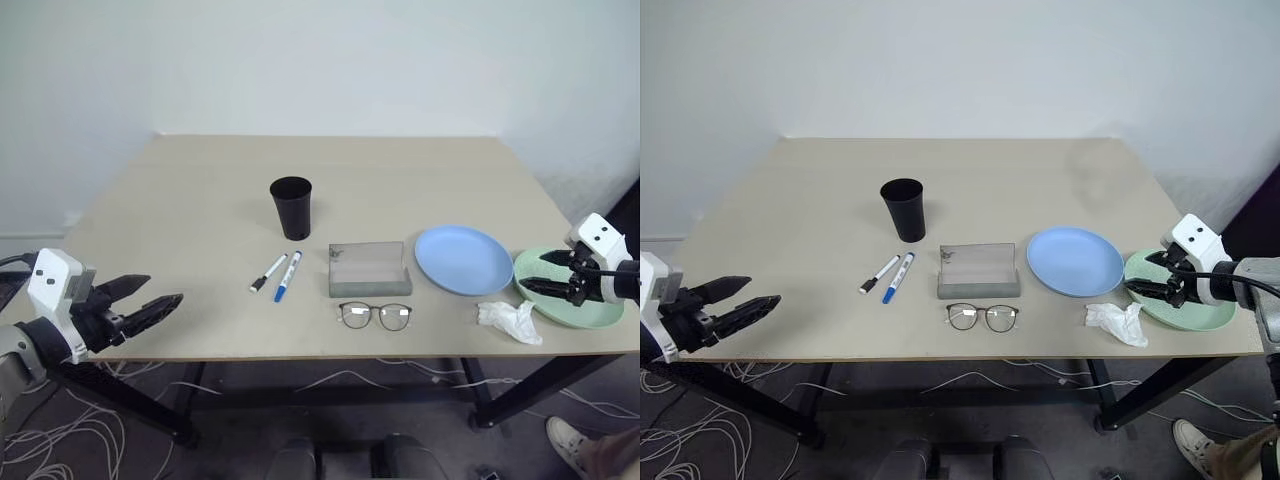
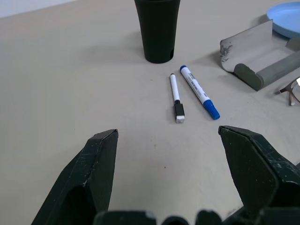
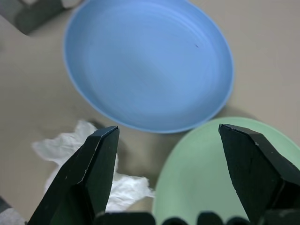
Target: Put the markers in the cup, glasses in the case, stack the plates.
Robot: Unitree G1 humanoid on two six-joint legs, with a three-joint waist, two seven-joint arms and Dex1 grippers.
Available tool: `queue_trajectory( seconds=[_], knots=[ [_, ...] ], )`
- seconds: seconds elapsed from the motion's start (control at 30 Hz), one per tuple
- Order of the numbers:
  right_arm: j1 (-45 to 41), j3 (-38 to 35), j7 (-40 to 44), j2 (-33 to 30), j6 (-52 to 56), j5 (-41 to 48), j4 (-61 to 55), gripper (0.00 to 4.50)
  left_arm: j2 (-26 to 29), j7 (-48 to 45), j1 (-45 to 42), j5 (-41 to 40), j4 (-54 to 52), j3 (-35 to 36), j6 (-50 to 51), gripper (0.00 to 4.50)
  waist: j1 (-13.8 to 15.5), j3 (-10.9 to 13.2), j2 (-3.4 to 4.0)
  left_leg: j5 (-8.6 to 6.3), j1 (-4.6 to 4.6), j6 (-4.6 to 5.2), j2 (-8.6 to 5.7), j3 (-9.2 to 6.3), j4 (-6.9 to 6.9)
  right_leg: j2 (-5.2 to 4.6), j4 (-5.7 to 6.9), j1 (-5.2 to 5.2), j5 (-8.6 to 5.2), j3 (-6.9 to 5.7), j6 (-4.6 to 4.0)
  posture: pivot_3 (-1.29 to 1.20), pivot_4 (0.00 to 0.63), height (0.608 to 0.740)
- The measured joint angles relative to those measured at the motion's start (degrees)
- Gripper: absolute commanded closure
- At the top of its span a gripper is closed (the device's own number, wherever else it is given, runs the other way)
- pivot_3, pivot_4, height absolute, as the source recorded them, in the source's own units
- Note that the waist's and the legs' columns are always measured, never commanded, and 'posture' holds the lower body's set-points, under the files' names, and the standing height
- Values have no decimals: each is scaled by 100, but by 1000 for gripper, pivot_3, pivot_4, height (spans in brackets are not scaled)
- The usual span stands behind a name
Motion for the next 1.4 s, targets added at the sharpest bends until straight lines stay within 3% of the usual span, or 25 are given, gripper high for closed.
queue_trajectory(
  seconds=[0.63, 0.73, 1.03, 1.4],
  knots=[
    [-675, 792, -860, 850, 580, -683, 956, 802, -108, 61, 45, 5, -39, -124, -152, 888, -124, -2, -3, -3, 13, 22, 0, 66, 0, 5, 2, -6, 18, 68, 30, 0, 0, 740],
    [-878, 846, -1009, 980, 573, -777, 1297, 1435, -131, 94, 121, 4, -96, -99, -170, 863, -140, -3, -5, -3, 16, 33, -2, 91, 1, 6, 1, -9, 28, 95, 45, 0, 0, 740],
    [-1158, 942, -1111, 1155, 517, -991, 1810, 4463, -223, 209, 259, 1, -200, -33, -181, 863, -148, -3, -5, 1, 15, 52, -10, 108, 13, 5, -2, -9, 42, 121, 67, 0, 0, 740],
    [-1382, 942, -1298, 1195, 25, -1158, 2201, 4463, -242, 282, 273, 7, -228, -13, -200, 863, -250, -12, -19, 4, 14, 58, -13, 113, 16, 4, -2, -10, 48, 130, 74, 0, 0, 740]
  ],
)
